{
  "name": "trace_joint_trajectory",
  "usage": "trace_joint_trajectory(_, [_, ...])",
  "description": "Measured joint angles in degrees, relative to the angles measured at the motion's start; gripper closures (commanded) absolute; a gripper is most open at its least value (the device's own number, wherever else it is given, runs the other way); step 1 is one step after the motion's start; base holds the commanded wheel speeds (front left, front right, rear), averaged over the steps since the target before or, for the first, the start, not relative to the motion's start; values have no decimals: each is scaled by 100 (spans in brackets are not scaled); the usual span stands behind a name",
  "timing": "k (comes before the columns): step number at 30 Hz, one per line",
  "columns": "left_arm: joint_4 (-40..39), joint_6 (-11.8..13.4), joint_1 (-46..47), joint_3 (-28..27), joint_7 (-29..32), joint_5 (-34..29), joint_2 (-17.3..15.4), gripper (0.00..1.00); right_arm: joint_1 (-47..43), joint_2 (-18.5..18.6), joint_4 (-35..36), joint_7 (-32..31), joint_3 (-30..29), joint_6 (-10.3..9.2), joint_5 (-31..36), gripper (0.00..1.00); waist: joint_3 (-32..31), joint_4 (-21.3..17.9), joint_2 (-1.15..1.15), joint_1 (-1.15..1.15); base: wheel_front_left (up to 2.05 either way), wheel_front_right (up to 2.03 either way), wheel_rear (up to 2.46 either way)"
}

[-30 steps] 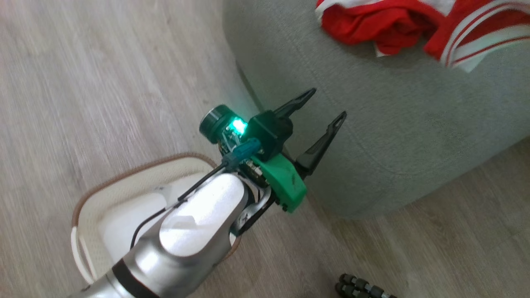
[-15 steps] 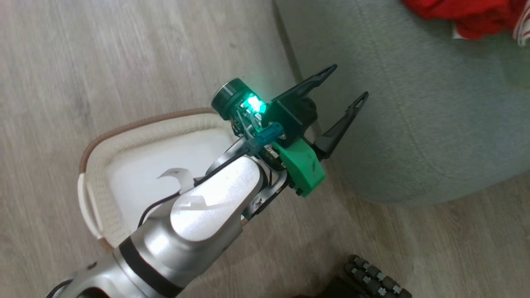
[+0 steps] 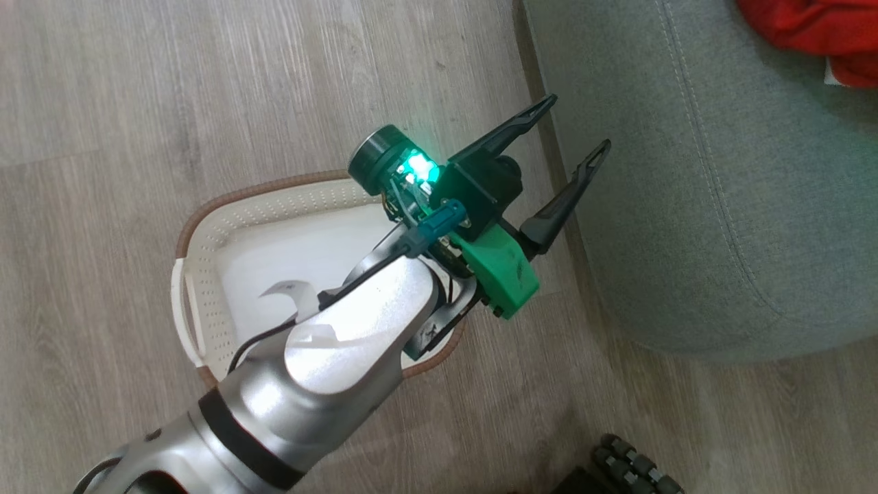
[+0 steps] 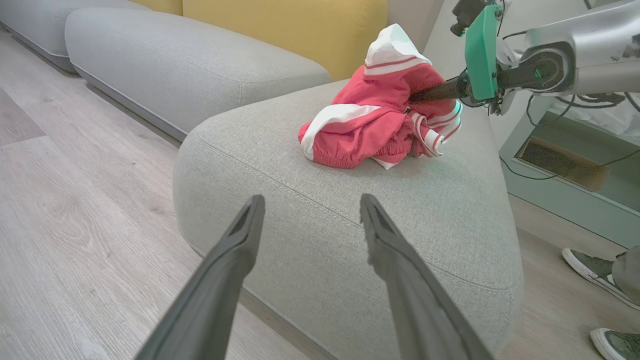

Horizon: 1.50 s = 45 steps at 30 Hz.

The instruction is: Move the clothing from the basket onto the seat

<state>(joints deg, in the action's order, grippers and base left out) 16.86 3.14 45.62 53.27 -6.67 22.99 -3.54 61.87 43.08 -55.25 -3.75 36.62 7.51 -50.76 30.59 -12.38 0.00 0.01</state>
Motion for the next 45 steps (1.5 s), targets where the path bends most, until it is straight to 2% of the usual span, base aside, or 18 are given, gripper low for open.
trace_joint_trajectory(2, [2,41,0,10,-9,8,2,0,2,121,-43,-88,204,0,-225,100,-60,46,0,0,0,0,0])
trace_joint_trajectory(3, [10,41,0,12,-40,37,3,0,3,140,-55,-85,274,0,-263,93,-85,54,0,0,0,0,0])
trace_joint_trajectory(4, [14,42,-1,11,-54,70,3,0,5,143,-68,-76,335,0,-291,62,-117,59,0,0,0,0,0])
trace_joint_trajectory(5, [18,43,-2,11,-65,96,4,0,15,144,-74,-63,414,0,-320,5,-154,60,0,0,0,0,0])
trace_joint_trajectory(6, [22,44,-4,12,-97,109,4,0,27,147,-77,-33,485,0,-344,5,-192,60,0,0,0,0,0])
trace_joint_trajectory(7, [26,49,-5,12,-103,130,5,0,43,154,-78,-1,553,0,-378,0,-234,58,0,0,0,0,0])
trace_joint_trajectory(15, [131,49,-208,-10,-278,327,-19,0,119,213,-51,97,1209,0,-523,0,-754,-13,0,0,0,0,0])
trace_joint_trajectory(21, [118,98,-581,-65,-409,510,-146,0,116,346,221,419,1572,0,-527,0,-1214,-68,0,0,0,0,0])
trace_joint_trajectory(25, [-12,154,-872,-221,-513,644,-294,0,115,552,588,828,1769,0,-626,0,-1591,-97,0,-1,0,0,0])
trace_joint_trajectory(31, [-285,353,-1198,-427,-609,772,-494,0,57,878,1210,1597,1723,-1,-903,0,-2042,-28,0,-1,0,0,0])
trace_joint_trajectory(35, [-483,527,-1428,-659,-660,842,-699,0,-233,996,1786,1803,1421,0,-970,0,-2208,127,0,-1,0,0,0])
trace_joint_trajectory(37, [-565,639,-1549,-786,-675,854,-812,0,-480,1021,2042,1815,1070,0,-800,0,-2265,225,0,-1,0,0,0])
trace_joint_trajectory(41, [-717,838,-1783,-987,-712,854,-1010,0,-1233,956,2675,1823,-257,-1,-141,0,-2390,439,0,-1,0,0,0])
trace_joint_trajectory(45, [-850,1098,-2096,-1218,-754,854,-1129,0,-2544,479,3277,1823,-1699,-1,664,0,-2515,691,0,-1,0,0,0])
